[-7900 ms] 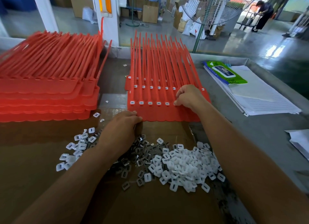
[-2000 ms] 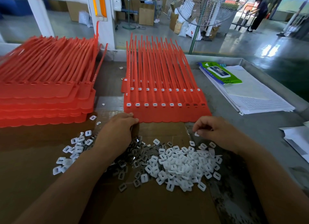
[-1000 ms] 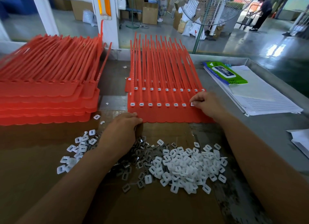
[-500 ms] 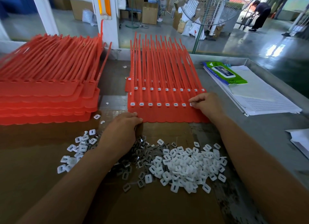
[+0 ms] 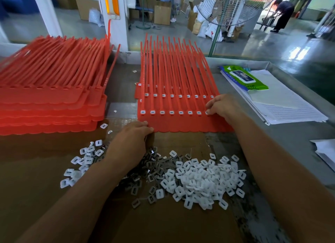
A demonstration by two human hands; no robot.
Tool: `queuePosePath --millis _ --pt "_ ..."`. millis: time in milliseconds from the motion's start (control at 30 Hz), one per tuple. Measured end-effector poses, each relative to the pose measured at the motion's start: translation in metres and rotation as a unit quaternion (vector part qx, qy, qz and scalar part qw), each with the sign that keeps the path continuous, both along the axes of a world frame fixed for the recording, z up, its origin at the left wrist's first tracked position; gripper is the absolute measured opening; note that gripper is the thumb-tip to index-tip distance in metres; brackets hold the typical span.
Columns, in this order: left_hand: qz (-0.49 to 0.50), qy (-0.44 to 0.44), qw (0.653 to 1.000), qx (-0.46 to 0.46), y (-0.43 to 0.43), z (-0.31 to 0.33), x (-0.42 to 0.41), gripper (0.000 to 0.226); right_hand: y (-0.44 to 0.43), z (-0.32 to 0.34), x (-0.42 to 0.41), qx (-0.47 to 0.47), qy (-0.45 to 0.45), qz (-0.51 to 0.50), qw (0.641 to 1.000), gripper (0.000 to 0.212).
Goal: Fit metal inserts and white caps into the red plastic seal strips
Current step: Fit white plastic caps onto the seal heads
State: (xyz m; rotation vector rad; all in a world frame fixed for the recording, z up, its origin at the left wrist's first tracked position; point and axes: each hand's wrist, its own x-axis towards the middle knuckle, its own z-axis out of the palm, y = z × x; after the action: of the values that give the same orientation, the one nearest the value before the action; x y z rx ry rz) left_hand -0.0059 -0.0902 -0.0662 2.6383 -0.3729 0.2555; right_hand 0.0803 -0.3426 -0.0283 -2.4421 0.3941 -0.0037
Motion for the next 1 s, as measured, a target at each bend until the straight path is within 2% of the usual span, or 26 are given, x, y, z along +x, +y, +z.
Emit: queuePosePath --millis 100,333,500,667,800,900,1000 --pt "0.002 0.003 1.0 -0.003 0.001 -0.001 0.0 0.042 0.001 0.0 -0.002 -0.001 -0.001 -0.001 1.0 0.017" --pt "-0.001 -0.002 1.0 -0.006 0.0 0.001 -0.001 0.042 0.0 -0.005 -0.007 0.034 -0.035 -0.018 0.999 0.025" --pt "-0.002 -0.001 1.0 -0.003 0.001 0.001 -0.001 0.042 0.0 -0.012 -0.013 0.017 -0.055 0.007 0.998 0.023" --pt "-0.001 0.001 1.0 -0.004 0.0 0.002 -0.001 0.043 -0.007 -0.001 -0.029 0.119 -0.037 0.022 0.992 0.021" --pt "-0.001 0.002 1.0 0.001 0.001 0.002 0.0 0.043 -0.004 0.013 -0.057 0.107 -0.038 0.082 0.99 0.013" --pt "-0.003 0.005 1.0 0.003 0.001 0.001 0.0 0.044 -0.004 0.023 -0.08 0.106 -0.007 0.152 0.983 0.015" --pt "0.0 0.009 1.0 0.004 0.001 0.001 0.0 0.044 -0.005 0.026 -0.098 0.047 0.03 0.207 0.977 0.017"
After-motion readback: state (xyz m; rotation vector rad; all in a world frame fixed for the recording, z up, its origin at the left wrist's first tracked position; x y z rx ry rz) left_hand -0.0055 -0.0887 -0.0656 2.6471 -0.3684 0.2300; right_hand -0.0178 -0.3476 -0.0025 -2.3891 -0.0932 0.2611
